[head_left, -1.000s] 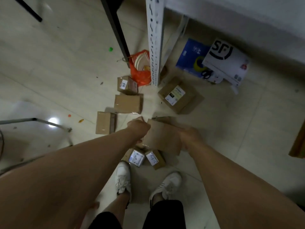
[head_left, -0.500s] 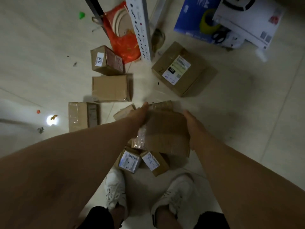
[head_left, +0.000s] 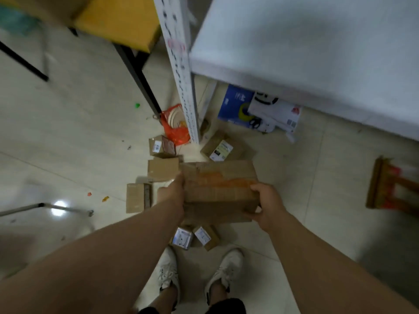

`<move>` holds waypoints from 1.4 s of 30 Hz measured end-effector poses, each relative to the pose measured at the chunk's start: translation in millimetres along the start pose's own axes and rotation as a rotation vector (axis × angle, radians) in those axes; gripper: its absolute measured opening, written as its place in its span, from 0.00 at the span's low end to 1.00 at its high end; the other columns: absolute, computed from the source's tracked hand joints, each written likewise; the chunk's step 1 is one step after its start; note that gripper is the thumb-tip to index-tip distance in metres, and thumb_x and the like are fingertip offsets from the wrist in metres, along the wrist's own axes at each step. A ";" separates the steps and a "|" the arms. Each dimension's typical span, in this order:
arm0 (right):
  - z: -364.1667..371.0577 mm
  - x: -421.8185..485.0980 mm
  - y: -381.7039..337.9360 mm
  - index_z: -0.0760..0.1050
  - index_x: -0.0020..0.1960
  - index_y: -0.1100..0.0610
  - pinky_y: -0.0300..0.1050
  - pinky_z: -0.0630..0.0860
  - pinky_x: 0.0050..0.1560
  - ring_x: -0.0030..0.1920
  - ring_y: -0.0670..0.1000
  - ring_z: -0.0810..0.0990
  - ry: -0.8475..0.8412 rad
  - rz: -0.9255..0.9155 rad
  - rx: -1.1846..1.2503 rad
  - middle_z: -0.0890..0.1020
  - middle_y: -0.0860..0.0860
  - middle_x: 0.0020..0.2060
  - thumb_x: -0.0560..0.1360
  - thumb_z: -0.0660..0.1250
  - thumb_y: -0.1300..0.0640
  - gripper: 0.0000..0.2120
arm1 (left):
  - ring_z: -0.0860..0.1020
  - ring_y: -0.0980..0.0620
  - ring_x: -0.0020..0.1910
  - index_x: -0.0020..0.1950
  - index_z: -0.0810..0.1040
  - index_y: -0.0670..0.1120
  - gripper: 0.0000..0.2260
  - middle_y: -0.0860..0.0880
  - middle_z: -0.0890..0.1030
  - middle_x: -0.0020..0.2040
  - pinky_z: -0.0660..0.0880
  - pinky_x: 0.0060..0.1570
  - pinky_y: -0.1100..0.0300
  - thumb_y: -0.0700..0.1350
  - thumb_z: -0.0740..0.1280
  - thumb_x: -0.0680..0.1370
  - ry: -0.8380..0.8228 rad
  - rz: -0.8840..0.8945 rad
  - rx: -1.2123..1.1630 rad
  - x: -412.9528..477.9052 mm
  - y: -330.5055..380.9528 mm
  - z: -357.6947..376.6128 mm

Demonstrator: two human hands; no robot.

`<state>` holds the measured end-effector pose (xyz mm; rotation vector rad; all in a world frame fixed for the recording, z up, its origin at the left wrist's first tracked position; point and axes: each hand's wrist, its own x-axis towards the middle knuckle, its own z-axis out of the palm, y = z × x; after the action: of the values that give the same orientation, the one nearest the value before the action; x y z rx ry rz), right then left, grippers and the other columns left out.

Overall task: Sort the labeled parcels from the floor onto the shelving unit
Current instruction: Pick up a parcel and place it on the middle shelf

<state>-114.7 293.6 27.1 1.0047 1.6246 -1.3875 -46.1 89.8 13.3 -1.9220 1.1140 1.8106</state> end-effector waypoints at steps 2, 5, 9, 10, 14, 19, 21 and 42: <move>-6.0 -54.8 -18.2 0.78 0.55 0.51 0.64 0.79 0.56 0.53 0.57 0.77 0.009 -0.050 0.037 0.79 0.56 0.57 0.78 0.64 0.52 0.08 | 0.79 0.39 0.57 0.62 0.76 0.49 0.31 0.43 0.80 0.59 0.75 0.60 0.40 0.69 0.69 0.68 -0.073 0.059 -0.024 -48.4 14.0 -12.3; -8.8 -133.1 -47.0 0.72 0.63 0.48 0.64 0.79 0.54 0.52 0.56 0.76 0.017 -0.113 0.042 0.77 0.53 0.55 0.77 0.66 0.39 0.19 | 0.79 0.44 0.44 0.45 0.72 0.54 0.24 0.47 0.79 0.45 0.76 0.53 0.44 0.73 0.67 0.66 -0.055 0.175 -0.036 -122.3 39.9 -31.5; -14.1 -232.3 -84.4 0.70 0.65 0.48 0.64 0.78 0.58 0.57 0.59 0.76 0.065 -0.245 -0.074 0.76 0.54 0.59 0.78 0.66 0.39 0.21 | 0.84 0.38 0.45 0.56 0.77 0.51 0.30 0.43 0.86 0.46 0.79 0.48 0.39 0.72 0.70 0.66 -0.317 0.144 0.000 -215.0 66.0 -60.2; -17.5 -257.6 -93.7 0.71 0.64 0.47 0.64 0.78 0.58 0.56 0.59 0.76 0.045 -0.270 -0.098 0.77 0.54 0.59 0.79 0.65 0.41 0.17 | 0.85 0.37 0.43 0.57 0.77 0.51 0.30 0.42 0.86 0.46 0.80 0.44 0.39 0.72 0.70 0.66 -0.355 0.137 0.007 -235.8 72.0 -68.2; -42.0 -351.4 -118.2 0.76 0.55 0.46 0.63 0.80 0.50 0.52 0.56 0.76 -0.052 -0.314 -0.169 0.78 0.53 0.55 0.82 0.64 0.53 0.04 | 0.83 0.37 0.49 0.61 0.78 0.47 0.25 0.40 0.85 0.51 0.79 0.47 0.39 0.64 0.67 0.74 -0.398 0.245 0.046 -312.0 94.2 -96.4; -66.1 -438.8 -136.5 0.83 0.48 0.43 0.62 0.81 0.35 0.54 0.60 0.77 -0.162 -0.489 -0.076 0.78 0.56 0.53 0.76 0.67 0.57 0.10 | 0.85 0.40 0.37 0.52 0.82 0.45 0.28 0.41 0.86 0.41 0.80 0.32 0.46 0.69 0.66 0.71 -0.554 0.419 -0.054 -400.2 108.3 -132.0; -72.8 -470.5 -142.2 0.80 0.54 0.47 0.63 0.80 0.42 0.55 0.60 0.78 -0.169 -0.522 0.009 0.79 0.56 0.55 0.74 0.70 0.43 0.12 | 0.84 0.44 0.33 0.48 0.82 0.44 0.34 0.42 0.85 0.39 0.78 0.22 0.49 0.75 0.64 0.67 -0.545 0.475 -0.120 -435.2 114.4 -144.0; -103.4 -633.9 -182.2 0.77 0.62 0.43 0.43 0.78 0.27 0.35 0.50 0.87 -0.121 -1.141 0.053 0.87 0.50 0.50 0.75 0.74 0.53 0.17 | 0.76 0.46 0.57 0.63 0.78 0.46 0.17 0.45 0.81 0.58 0.70 0.61 0.39 0.36 0.63 0.76 -0.707 0.883 0.036 -578.6 118.0 -175.7</move>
<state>-33.2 322.6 689.1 -0.1055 2.1620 -2.1285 46.8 91.0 622.4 -0.5927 1.7892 2.5271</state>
